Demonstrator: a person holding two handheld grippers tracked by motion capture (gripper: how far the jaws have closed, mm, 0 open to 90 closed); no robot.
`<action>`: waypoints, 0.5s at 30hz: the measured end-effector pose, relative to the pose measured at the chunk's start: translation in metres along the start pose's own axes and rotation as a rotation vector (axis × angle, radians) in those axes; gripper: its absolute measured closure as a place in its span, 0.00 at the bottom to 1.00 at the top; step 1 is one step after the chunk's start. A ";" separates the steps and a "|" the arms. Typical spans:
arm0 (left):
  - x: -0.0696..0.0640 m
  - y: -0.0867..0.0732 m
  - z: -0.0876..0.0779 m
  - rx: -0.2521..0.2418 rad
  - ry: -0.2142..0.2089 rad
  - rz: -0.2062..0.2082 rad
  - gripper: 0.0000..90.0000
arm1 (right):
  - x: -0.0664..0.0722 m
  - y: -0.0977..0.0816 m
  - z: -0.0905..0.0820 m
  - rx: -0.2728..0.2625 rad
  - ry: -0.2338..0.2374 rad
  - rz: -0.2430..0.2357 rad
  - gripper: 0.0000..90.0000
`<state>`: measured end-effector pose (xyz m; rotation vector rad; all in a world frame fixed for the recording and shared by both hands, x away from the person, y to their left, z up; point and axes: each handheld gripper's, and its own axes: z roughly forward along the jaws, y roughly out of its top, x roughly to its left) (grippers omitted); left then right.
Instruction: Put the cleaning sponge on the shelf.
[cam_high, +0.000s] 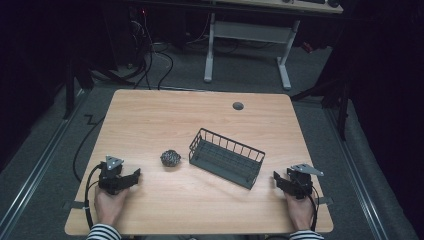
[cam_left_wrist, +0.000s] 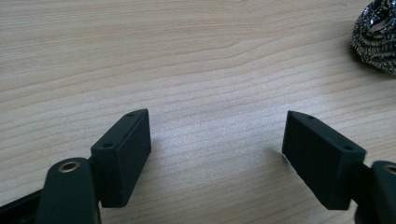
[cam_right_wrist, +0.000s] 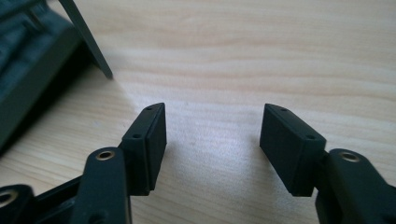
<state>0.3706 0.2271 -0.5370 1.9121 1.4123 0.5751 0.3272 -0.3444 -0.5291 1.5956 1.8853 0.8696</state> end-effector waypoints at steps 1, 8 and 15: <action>0.000 0.000 0.000 -0.001 -0.001 0.000 0.27 | 0.001 0.001 0.002 0.026 -0.008 -0.006 0.44; 0.003 0.001 -0.002 -0.001 -0.024 -0.015 0.28 | 0.004 0.002 0.004 0.030 -0.023 -0.029 0.42; 0.000 0.003 -0.016 -0.017 -0.065 -0.023 0.28 | 0.004 0.002 0.004 0.030 -0.023 -0.028 0.42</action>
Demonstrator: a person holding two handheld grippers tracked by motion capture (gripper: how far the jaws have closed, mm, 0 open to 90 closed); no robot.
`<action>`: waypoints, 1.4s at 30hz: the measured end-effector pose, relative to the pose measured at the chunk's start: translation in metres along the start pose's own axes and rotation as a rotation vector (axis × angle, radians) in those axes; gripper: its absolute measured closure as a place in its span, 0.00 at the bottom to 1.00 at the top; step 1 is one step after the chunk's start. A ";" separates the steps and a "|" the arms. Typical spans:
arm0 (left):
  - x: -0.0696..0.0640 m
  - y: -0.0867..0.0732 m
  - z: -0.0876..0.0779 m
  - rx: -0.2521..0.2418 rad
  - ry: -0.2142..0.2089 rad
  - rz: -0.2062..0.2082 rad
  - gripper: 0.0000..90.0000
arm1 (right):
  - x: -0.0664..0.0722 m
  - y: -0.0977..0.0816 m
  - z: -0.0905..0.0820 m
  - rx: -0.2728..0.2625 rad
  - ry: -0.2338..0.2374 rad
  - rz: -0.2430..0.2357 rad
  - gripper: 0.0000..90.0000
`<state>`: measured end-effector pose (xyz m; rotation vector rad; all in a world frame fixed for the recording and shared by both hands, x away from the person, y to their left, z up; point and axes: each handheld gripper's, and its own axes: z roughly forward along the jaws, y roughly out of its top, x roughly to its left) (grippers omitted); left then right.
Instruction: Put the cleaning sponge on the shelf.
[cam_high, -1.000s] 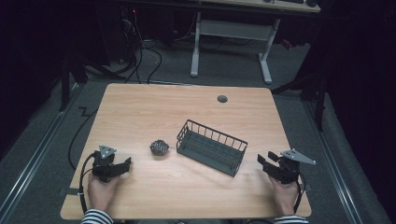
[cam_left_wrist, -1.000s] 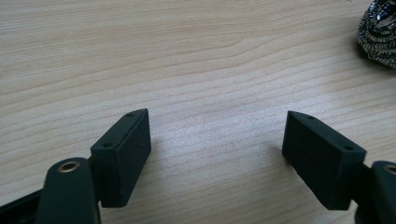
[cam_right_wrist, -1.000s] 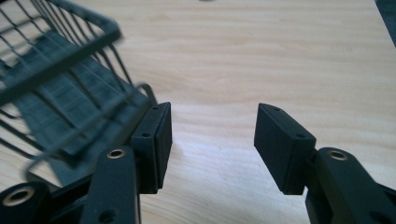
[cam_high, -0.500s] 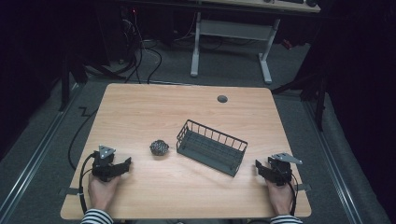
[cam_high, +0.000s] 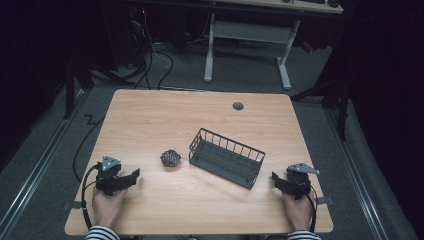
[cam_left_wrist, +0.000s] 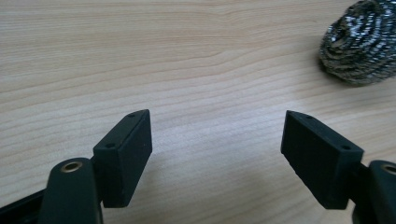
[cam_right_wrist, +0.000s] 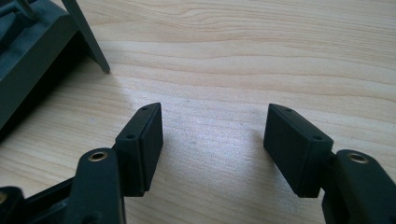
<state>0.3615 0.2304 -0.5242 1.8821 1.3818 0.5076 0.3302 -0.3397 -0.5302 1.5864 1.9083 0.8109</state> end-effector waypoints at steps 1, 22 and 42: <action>-0.001 0.000 -0.001 0.000 -0.002 0.005 0.28 | 0.000 0.000 0.000 0.000 0.000 0.000 0.42; -0.048 0.017 -0.008 0.035 -0.117 0.125 0.22 | 0.000 0.000 0.000 0.001 0.003 -0.006 0.40; -0.085 0.052 0.021 0.084 -0.131 0.213 0.17 | 0.000 0.000 0.000 0.001 0.005 -0.007 0.40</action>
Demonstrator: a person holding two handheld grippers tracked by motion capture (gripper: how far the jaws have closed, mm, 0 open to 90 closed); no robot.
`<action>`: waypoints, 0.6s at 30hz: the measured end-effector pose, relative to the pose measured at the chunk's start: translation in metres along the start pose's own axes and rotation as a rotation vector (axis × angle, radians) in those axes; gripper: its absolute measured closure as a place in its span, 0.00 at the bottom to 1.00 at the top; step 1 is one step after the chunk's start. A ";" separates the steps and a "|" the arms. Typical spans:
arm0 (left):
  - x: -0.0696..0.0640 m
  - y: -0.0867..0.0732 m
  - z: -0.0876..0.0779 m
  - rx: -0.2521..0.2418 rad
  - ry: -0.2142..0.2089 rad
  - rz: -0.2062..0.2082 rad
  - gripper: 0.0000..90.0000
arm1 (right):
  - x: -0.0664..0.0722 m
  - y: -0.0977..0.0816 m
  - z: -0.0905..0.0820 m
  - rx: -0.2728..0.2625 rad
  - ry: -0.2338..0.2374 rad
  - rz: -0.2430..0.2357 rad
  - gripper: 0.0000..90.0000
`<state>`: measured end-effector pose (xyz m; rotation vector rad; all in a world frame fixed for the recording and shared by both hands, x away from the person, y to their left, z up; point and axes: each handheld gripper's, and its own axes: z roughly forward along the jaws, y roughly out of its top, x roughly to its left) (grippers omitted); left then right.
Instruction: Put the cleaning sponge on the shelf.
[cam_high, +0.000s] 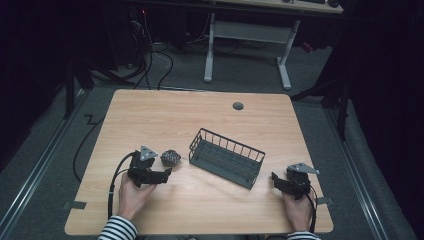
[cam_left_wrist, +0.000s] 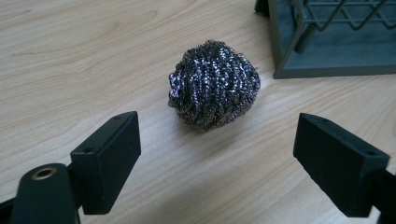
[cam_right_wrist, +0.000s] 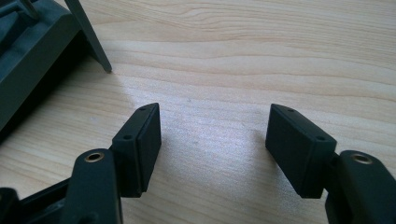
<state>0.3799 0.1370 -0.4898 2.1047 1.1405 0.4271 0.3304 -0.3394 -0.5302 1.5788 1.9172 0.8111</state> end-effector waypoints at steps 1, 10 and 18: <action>0.000 0.002 0.002 0.007 0.008 0.003 0.17 | 0.000 0.000 0.000 0.000 0.000 0.000 0.40; -0.001 0.015 0.019 0.041 0.021 0.006 0.16 | 0.000 0.000 0.000 0.001 0.000 0.001 0.40; -0.003 0.027 0.035 0.067 0.016 0.012 0.14 | 0.000 0.000 0.000 0.002 -0.001 0.001 0.40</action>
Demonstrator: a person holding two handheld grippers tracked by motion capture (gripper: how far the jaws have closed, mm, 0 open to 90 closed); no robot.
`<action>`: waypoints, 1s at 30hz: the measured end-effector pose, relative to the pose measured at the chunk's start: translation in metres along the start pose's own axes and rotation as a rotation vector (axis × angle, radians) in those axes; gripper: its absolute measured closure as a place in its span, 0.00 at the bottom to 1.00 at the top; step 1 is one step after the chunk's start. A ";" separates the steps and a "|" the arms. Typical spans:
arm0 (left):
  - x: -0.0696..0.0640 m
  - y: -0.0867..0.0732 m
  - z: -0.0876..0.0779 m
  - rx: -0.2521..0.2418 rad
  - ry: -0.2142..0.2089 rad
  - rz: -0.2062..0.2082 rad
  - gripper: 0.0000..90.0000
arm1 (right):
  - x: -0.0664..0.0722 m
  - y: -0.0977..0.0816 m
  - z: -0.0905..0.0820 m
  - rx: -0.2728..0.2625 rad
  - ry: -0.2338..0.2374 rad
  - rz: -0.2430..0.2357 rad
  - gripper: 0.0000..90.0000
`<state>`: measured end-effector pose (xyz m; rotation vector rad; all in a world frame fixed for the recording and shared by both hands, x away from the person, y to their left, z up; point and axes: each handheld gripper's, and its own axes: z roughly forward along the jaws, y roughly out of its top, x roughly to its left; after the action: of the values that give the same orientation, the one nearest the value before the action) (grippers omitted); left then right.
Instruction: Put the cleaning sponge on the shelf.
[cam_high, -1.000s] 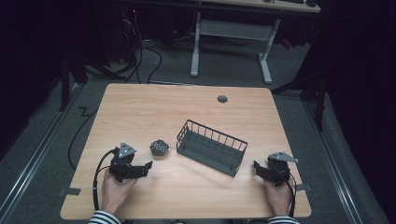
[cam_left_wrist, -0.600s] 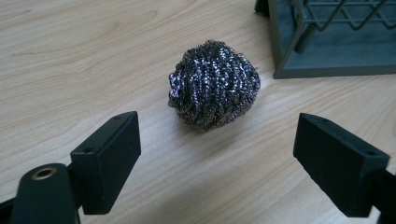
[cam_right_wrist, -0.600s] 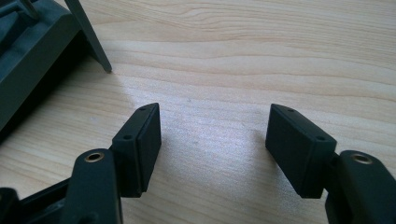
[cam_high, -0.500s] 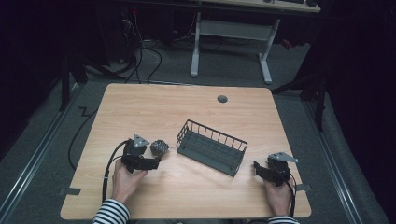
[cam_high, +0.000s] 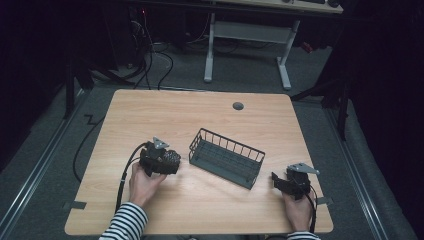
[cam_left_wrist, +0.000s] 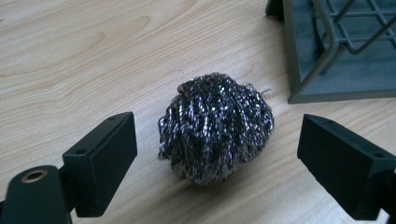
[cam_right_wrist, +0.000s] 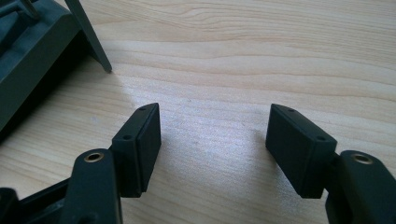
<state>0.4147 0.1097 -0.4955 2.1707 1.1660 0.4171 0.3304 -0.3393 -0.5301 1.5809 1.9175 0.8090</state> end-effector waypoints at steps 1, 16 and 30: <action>0.000 0.002 0.003 0.005 0.002 0.003 0.14 | 0.000 0.000 0.000 -0.001 0.000 0.000 0.40; 0.002 0.002 0.026 0.078 0.030 0.020 0.19 | 0.000 0.000 0.000 -0.001 0.001 -0.001 0.40; 0.001 -0.001 0.027 0.063 -0.005 0.023 0.40 | 0.000 0.000 0.000 -0.003 0.004 0.002 0.39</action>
<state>0.4296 0.1004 -0.5163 2.2398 1.1673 0.3898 0.3305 -0.3395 -0.5303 1.5805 1.9172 0.8157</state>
